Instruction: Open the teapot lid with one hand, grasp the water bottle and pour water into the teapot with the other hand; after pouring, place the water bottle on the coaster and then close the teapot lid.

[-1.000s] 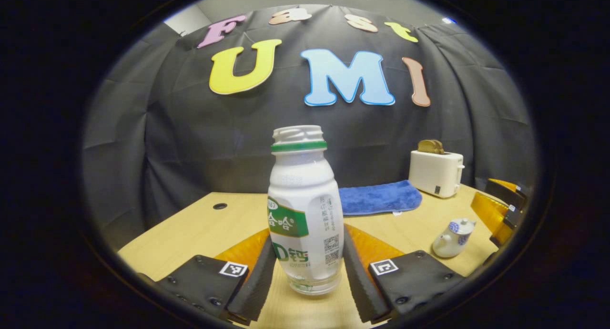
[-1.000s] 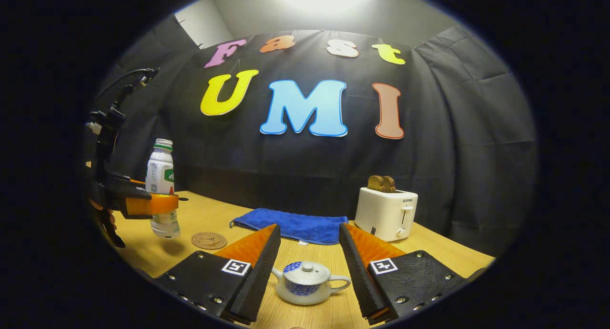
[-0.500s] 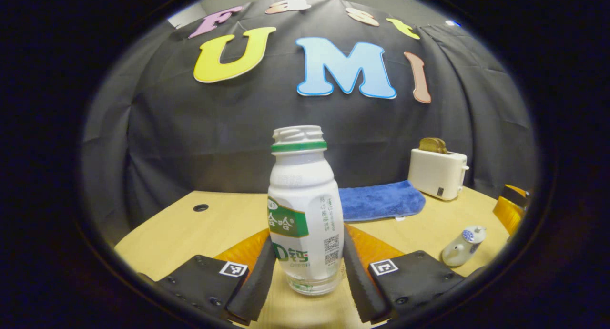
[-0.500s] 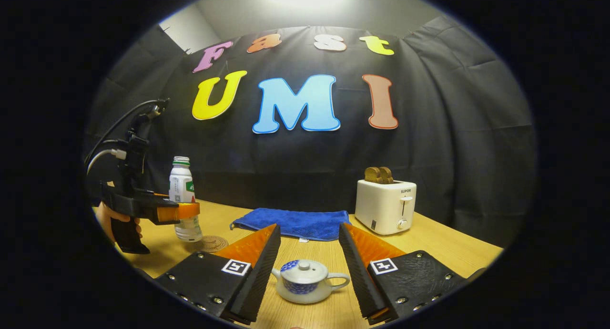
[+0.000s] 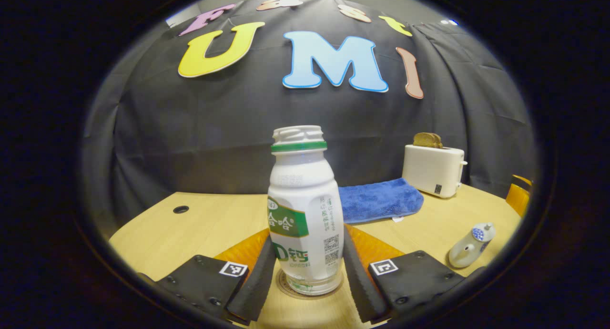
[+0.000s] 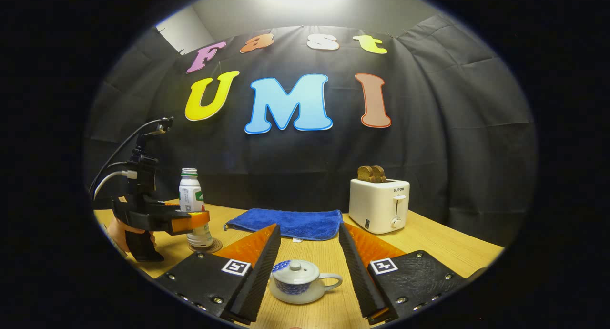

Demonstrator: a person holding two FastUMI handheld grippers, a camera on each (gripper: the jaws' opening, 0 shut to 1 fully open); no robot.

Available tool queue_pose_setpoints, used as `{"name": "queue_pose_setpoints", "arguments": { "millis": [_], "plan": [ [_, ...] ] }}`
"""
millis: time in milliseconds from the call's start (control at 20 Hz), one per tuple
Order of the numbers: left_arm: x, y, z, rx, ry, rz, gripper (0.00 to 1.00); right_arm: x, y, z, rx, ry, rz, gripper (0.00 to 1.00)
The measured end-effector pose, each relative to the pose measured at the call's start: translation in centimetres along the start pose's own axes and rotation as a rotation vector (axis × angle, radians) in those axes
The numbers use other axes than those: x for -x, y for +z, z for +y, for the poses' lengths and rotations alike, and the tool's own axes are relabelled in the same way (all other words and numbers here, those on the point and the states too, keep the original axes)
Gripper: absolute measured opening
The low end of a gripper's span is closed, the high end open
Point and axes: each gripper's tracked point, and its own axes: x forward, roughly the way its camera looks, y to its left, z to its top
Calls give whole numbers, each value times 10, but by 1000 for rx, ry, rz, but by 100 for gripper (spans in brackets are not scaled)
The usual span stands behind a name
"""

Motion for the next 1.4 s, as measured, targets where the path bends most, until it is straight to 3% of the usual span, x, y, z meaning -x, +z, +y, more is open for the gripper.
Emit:
{"name": "queue_pose_setpoints", "arguments": {
  "millis": [50, 200, 300, 350, 400, 550, 700, 800, 1000, 1050, 1150, 1200, 1250, 1300, 1350, 1400],
  "plan": [
    [-2, -1, 0, -6, 0, 2, 78, 0, -1, 0, 4, 0, 0, 76],
    [-5, -7, -2, -11, 0, 15, 78, 0, -1, 1, 10, 1, 1, 76],
    [-5, -6, -1, -9, 2, 12, 84, -1, -1, 1, 8, 4, 2, 76],
    [-5, -6, 0, -9, 4, 14, 78, -1, -2, 1, 9, 3, 3, 76],
    [-6, -8, 1, -5, 5, 15, 84, -1, -2, 1, 9, 3, 4, 76],
    [-5, -8, 1, 9, 8, 9, 84, -1, -2, 0, 8, 0, 6, 76],
    [-4, -8, 2, 11, 12, 3, 74, -1, -3, 0, 8, 0, 9, 76],
    [-3, -9, 1, 12, 14, -2, 84, -1, -4, 1, 9, 1, 13, 76],
    [-3, -13, 0, 22, 14, 4, 82, 0, -3, 1, 12, 2, 13, 76],
    [-3, -15, -2, 18, 12, 12, 92, 0, -4, 1, 12, 2, 12, 76],
    [-1, -15, -2, 5, 25, 11, 92, -1, -3, 0, 12, 0, 11, 76],
    [-1, -14, -3, -2, 25, 7, 98, 0, -2, 0, 12, -1, 10, 76],
    [1, -12, -4, -7, 25, 2, 92, 0, -2, 0, 10, -1, 9, 76],
    [4, -11, -5, -10, 25, -4, 99, 0, -2, 0, 10, -2, 8, 76],
    [6, -10, -6, -11, 24, -8, 99, 0, -2, -1, 11, -4, 8, 76],
    [8, -10, -7, -15, 25, -10, 93, 0, -2, -1, 11, -4, 8, 76]
  ]
}}
